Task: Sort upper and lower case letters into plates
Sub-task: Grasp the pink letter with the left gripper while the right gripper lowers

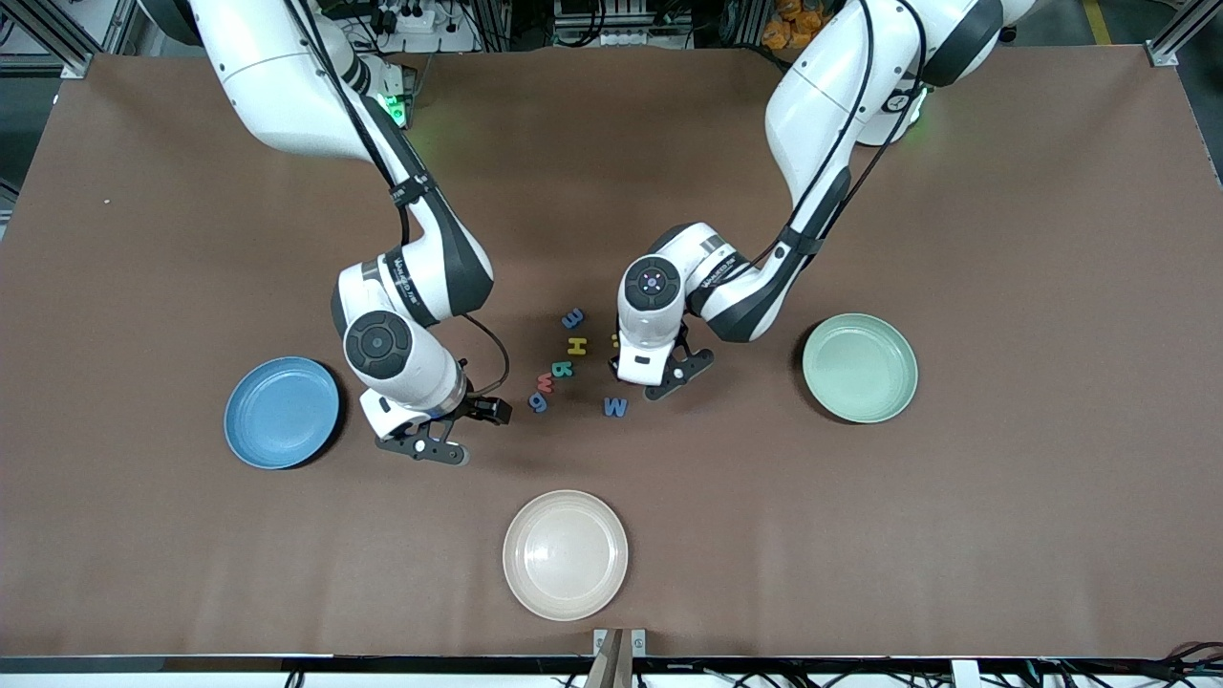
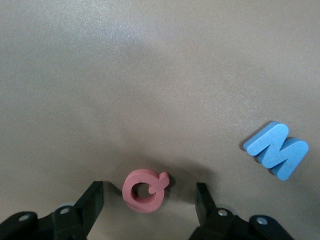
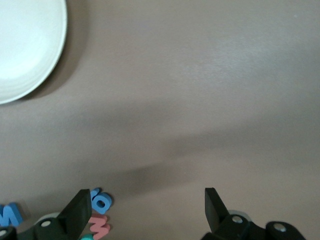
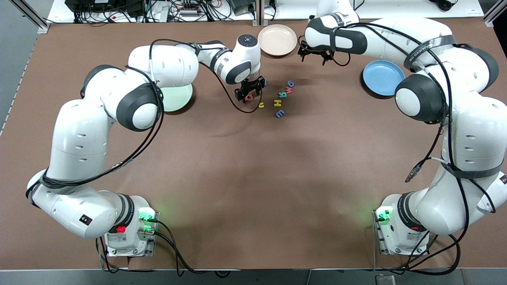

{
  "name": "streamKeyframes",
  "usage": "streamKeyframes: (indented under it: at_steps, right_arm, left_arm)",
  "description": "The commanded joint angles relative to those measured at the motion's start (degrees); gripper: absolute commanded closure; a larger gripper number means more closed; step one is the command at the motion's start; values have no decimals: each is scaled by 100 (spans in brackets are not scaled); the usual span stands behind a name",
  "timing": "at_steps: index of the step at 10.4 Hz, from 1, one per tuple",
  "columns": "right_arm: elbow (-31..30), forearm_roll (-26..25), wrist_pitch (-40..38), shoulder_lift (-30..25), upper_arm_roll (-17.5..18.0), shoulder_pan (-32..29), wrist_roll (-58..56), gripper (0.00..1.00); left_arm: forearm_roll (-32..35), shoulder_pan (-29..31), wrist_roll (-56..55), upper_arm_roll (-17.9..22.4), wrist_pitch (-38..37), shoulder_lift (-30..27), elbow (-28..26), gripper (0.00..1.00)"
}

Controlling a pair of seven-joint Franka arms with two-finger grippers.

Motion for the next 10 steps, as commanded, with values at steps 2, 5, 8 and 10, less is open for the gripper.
streamKeyframes:
  at_steps: [2, 5, 8, 10]
  right_arm:
    - [-17, 49, -11, 35, -3, -110, 135, 0]
    - [-9, 40, -2, 35, -3, -102, 178, 0]
    - [0, 23, 24, 35, -3, -31, 196, 0]
    - [0, 23, 173, 44, -3, 83, 196, 0]
  left_arm:
    - [148, 0, -28, 15, 4, 39, 55, 40]
    - [139, 1, 70, 15, 4, 39, 55, 60]
    - [157, 27, 157, 15, -22, 39, 47, 86]
    - [96, 280, 707, 24, -607, -118, 108, 95]
